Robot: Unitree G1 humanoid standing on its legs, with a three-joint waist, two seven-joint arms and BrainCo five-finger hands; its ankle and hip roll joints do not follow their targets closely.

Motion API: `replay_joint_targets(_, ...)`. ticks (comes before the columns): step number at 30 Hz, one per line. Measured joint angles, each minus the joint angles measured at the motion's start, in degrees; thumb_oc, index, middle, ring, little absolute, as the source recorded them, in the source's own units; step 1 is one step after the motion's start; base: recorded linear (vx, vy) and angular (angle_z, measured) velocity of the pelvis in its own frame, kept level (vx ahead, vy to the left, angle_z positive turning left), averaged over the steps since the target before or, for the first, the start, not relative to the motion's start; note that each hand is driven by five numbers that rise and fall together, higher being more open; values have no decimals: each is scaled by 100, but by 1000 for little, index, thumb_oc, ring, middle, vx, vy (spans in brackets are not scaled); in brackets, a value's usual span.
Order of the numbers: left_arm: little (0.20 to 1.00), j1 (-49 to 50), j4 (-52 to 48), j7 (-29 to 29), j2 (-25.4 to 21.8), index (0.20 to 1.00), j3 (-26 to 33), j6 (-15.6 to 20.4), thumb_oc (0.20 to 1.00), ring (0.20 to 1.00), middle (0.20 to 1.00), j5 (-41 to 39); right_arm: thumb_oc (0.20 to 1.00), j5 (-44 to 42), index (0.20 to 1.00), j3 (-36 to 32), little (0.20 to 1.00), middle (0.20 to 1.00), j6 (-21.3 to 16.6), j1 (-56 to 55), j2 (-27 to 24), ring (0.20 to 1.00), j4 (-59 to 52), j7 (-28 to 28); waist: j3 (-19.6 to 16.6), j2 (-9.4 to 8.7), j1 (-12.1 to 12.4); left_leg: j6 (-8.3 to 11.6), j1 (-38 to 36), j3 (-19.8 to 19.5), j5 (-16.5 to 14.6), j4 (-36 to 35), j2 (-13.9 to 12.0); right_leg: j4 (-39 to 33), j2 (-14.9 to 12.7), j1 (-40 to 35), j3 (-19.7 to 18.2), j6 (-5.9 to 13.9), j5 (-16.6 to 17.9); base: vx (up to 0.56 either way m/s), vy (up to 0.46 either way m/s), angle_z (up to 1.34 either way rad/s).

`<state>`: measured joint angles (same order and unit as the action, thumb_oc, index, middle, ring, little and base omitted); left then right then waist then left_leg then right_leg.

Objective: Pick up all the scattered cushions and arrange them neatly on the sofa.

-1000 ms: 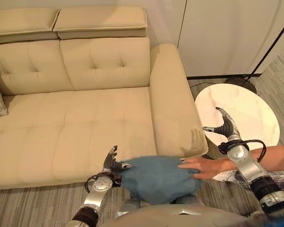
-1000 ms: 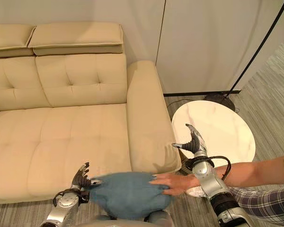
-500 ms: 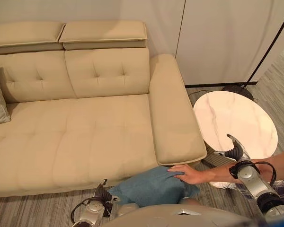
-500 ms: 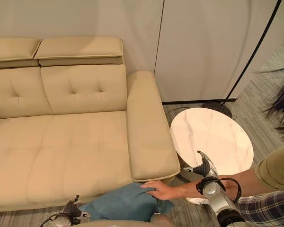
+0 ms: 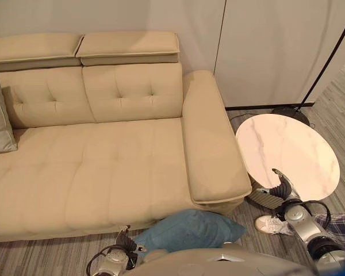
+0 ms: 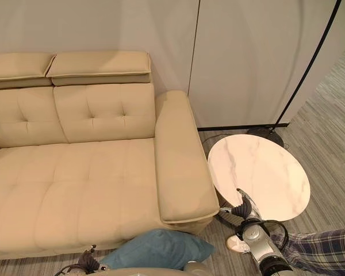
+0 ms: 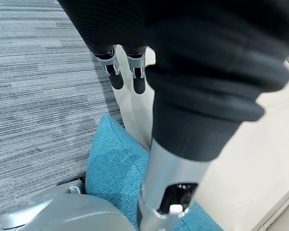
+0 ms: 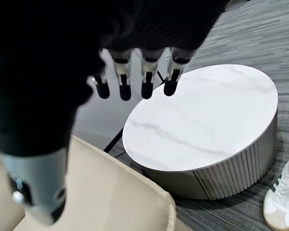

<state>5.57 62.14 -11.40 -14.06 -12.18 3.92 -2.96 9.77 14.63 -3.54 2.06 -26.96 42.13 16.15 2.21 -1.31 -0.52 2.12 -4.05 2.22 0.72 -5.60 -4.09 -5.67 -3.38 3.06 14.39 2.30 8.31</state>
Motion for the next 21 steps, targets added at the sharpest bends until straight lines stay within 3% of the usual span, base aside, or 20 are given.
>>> replay_joint_targets(7,1000,-24,1,-17,-5,1000,-2,-1,1000,1000,1000,16,1000,-1,1000,-2,1000,1000,1,-30,-1,1000,15,0,47,45,-4,-15,134,-157,6,1,-83,25,83,50,76,-53,-39,-63,-80,10)
replay_joint_targets(10,1000,-258,5,-18,-1,1000,-11,-2,1000,1000,1000,2,1000,-12,1000,-6,1000,1000,1,42,-25,1000,153,11,354,67,12,-13,599,-354,-59,530,-167,29,191,154,84,-138,-106,-160,-96,40)
replay_joint_targets(11,1000,-314,9,-19,9,1000,-10,-2,1000,1000,1000,-6,1000,-14,1000,0,1000,1000,-4,103,-24,1000,231,16,461,106,68,116,741,-405,14,709,-177,33,245,181,102,-135,-103,-166,-67,63)
replay_joint_targets(13,1000,-694,34,-17,25,1000,-24,-3,1000,1000,1000,-26,1000,-19,1000,16,1000,1000,26,276,-15,1000,644,28,737,-25,40,403,1136,-381,321,1178,-52,2,128,195,150,-235,-160,-145,7,69)
replay_joint_targets(14,1000,-682,39,-23,20,1000,33,4,1000,1000,1000,-58,1000,-19,1000,55,1000,1000,22,306,8,1000,632,33,777,-179,94,407,1110,-164,71,1559,44,-1,2,223,181,-543,-90,-112,52,12)
replay_joint_targets(15,1000,-705,56,-11,6,1000,42,-32,1000,1000,1000,-80,1000,-18,1000,107,1000,1000,0,369,-5,1000,578,45,776,-292,46,324,1083,-20,-321,2180,162,0,-147,202,197,-575,-74,-69,220,1)
replay_joint_targets(16,1000,-762,215,-11,27,1000,42,-35,1000,1000,1000,-80,1000,-19,1000,106,1000,1000,4,395,-4,1000,581,46,784,-349,-70,291,910,22,-546,2472,221,2,-250,155,209,-569,-76,-65,278,12)
replay_joint_targets(17,1000,-729,223,-13,72,1000,44,-44,1000,1000,1000,-78,1000,-16,1000,63,1000,1000,9,292,62,1000,694,43,716,-269,-263,215,341,57,-824,2049,232,2,-254,137,242,-446,9,-56,309,25)
replay_joint_targets(18,1000,-701,229,-10,171,1000,26,-48,1000,1000,1000,-78,1000,-16,1000,-13,1000,1000,18,230,101,1000,795,46,648,-157,-387,121,-18,35,-870,1396,252,4,-252,192,250,-339,81,-154,275,18)
replay_joint_targets(19,1000,-704,229,-7,254,1000,2,-34,1000,1000,1000,-76,1000,-16,1000,-21,1000,1000,60,197,112,1000,941,36,584,-39,-498,44,-192,36,-849,776,274,31,-229,309,262,-231,159,-159,234,-4)
replay_joint_targets(20,1000,-710,224,-18,228,1000,-1,5,1000,1000,1000,-78,1000,-13,1000,-88,1000,1000,85,146,364,1000,1144,42,536,-210,-486,-199,-313,29,-546,312,610,135,-448,599,33,-92,424,-246,292,-19)
replay_joint_targets(21,1000,-697,243,-15,234,1000,-11,-2,1000,1000,1000,-78,1000,-12,1000,-66,1000,1000,89,149,528,1000,1276,31,532,-327,-492,-338,-196,84,-432,278,797,186,-636,780,-76,89,624,-188,187,-38)
